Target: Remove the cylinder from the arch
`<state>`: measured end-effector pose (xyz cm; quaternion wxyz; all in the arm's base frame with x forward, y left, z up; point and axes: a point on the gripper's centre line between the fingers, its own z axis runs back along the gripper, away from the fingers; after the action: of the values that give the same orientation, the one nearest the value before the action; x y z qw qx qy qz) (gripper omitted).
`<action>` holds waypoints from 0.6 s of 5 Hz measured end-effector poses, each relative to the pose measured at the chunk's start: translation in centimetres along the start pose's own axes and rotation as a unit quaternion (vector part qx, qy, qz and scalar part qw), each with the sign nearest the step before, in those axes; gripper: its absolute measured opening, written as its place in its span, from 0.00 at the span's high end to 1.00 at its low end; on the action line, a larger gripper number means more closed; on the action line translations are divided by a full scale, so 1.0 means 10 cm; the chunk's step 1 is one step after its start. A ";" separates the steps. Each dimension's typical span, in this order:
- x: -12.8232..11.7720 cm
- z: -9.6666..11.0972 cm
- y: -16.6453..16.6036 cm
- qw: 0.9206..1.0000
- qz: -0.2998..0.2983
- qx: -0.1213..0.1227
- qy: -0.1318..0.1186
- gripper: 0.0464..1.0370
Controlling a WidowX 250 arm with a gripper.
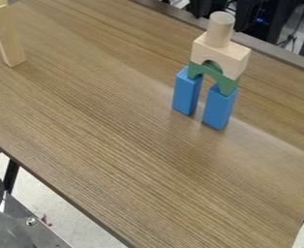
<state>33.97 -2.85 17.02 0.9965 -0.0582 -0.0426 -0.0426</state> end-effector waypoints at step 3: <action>0.14 -0.28 0.05 0.999 0.000 -0.015 0.031 0.25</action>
<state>35.61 -2.81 14.34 0.9964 -0.0713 -0.0107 -0.0455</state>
